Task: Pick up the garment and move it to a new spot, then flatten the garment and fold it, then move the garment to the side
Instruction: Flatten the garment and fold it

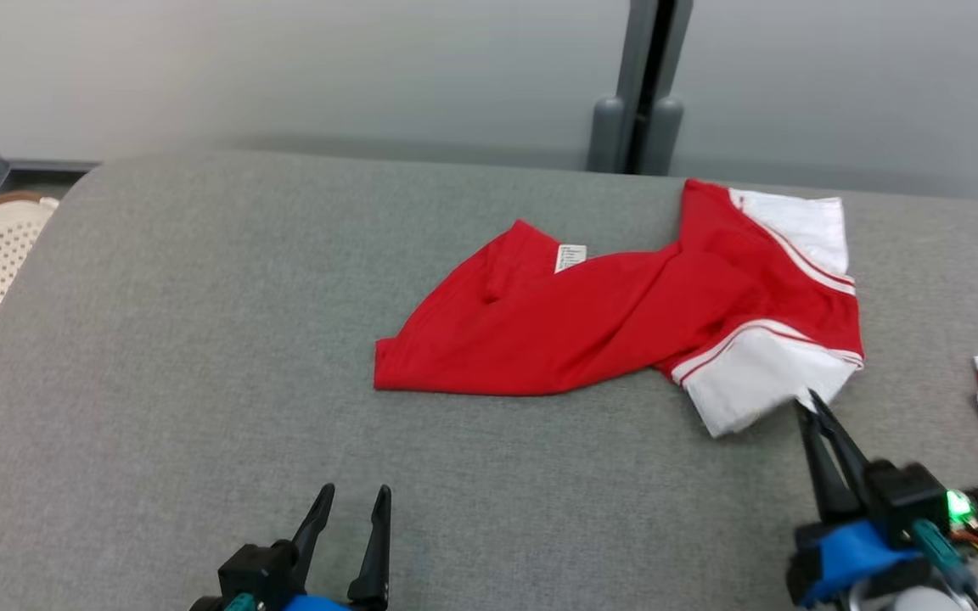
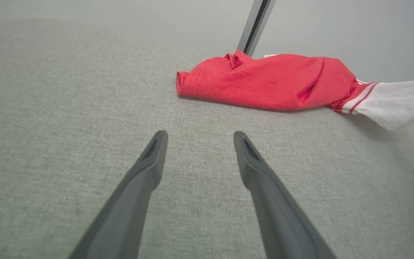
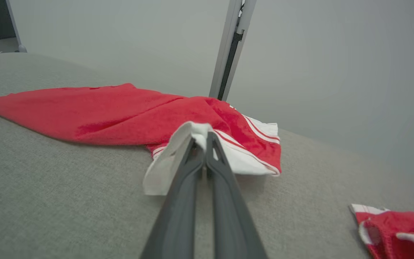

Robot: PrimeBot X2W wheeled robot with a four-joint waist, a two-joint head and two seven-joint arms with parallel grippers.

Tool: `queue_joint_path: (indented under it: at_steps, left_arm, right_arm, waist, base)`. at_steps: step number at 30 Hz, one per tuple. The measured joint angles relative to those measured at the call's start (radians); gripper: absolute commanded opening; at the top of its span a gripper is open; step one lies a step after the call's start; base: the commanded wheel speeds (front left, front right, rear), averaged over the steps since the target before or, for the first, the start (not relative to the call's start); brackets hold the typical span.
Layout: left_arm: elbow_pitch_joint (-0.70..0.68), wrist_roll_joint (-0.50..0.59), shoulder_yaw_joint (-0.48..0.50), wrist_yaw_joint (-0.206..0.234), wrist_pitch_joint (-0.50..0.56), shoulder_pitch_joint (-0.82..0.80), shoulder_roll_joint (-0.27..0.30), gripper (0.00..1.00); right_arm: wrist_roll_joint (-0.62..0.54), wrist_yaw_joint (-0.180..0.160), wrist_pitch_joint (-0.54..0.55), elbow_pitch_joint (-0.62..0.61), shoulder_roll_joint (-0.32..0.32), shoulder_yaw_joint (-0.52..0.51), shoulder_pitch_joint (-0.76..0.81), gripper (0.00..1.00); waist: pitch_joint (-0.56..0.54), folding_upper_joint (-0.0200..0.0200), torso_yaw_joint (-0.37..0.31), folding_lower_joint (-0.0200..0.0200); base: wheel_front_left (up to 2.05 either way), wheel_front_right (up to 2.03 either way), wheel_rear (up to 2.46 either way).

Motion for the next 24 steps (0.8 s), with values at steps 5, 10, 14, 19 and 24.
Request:
queue_joint_path:
  at_steps: [5, 10, 14, 19, 24]
  left_arm:
    - [-0.002, 0.002, 0.012, 0.000, 0.000, 0.031, 0.000, 1.00]
    - [-0.007, 0.001, 0.018, 0.000, 0.000, 0.033, 0.000, 1.00]
    - [-0.002, 0.005, 0.022, 0.000, 0.000, 0.033, 0.000, 1.00]
    - [0.008, 0.003, 0.024, 0.000, 0.000, 0.014, 0.000, 1.00]
    - [0.023, -0.004, 0.024, 0.000, 0.000, -0.063, 0.000, 1.00]
  right_arm:
    - [0.022, 0.000, 0.000, -0.049, -0.040, -0.095, 0.140, 0.00]
    - [0.027, 0.000, 0.000, -0.015, -0.068, -0.202, 0.201, 0.00]
    - [0.013, 0.000, 0.000, 0.013, -0.070, -0.272, 0.197, 1.00]
    - [0.020, 0.000, 0.000, -0.006, -0.041, -0.237, 0.154, 1.00]
    - [0.036, 0.000, 0.000, -0.047, -0.018, -0.169, 0.108, 1.00]
  waist:
    - [-0.052, 0.0000, -0.057, 0.0000]
    - [-0.070, 0.0000, -0.095, -0.0001]
    - [-0.058, 0.0000, -0.100, -0.0001]
    - [-0.029, 0.0000, -0.095, -0.0001]
    - [0.014, 0.0000, -0.095, -0.0001]
  base:
    - [0.00, 0.00, 0.00]
    - [0.00, 0.00, 0.00]
    - [0.00, 0.00, 0.00]
    - [0.00, 0.00, 0.00]
    - [0.00, 0.00, 0.00]
